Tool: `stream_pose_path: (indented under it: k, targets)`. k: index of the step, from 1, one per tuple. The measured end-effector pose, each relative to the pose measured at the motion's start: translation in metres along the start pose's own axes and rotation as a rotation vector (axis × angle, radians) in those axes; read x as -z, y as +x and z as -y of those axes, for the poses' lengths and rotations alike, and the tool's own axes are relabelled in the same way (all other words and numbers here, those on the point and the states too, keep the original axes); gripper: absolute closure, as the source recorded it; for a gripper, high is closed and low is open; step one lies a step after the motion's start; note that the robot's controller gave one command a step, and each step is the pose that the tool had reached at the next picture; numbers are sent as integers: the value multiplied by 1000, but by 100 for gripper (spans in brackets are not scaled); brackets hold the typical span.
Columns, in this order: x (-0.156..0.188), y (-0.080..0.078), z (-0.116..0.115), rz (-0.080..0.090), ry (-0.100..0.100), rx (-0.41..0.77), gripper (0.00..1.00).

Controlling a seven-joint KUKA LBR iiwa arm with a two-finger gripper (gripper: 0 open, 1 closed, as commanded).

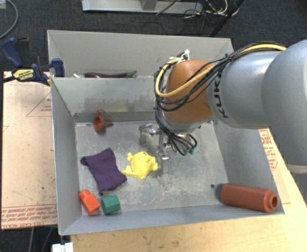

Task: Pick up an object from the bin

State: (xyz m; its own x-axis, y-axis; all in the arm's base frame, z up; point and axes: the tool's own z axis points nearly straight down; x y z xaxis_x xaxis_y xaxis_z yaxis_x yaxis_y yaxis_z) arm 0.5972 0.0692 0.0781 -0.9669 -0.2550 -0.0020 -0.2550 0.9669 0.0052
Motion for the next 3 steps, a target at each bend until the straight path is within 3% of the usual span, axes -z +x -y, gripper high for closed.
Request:
stream_pose_path:
  k: [1, 3]
  targets:
    - [-7, -1, -52, 4, 4, 258, 100]
    - [-7, -1, -52, 4, 3, 256, 100]
